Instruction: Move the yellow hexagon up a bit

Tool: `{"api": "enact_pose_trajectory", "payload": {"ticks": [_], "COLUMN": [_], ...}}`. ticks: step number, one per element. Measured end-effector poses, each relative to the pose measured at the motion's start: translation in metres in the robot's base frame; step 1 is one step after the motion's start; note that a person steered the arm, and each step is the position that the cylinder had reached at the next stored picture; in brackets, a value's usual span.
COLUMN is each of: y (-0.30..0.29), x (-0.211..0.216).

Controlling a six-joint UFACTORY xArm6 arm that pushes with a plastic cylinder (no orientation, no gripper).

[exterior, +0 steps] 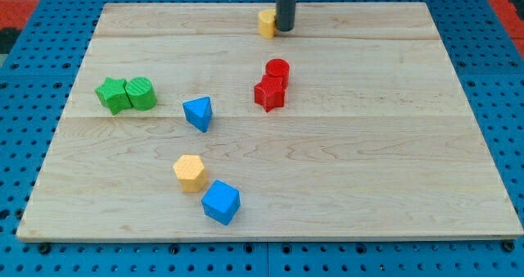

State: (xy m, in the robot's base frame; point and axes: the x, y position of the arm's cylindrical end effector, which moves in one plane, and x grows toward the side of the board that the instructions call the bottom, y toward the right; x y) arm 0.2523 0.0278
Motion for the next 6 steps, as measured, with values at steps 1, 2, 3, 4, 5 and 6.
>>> {"api": "enact_pose_trajectory", "payload": {"ticks": [1,2,3,4,5,6], "y": [0.054,0.055,0.055,0.054,0.068,0.137], "x": [0.0,0.0,0.0,0.0,0.009,0.032]}}
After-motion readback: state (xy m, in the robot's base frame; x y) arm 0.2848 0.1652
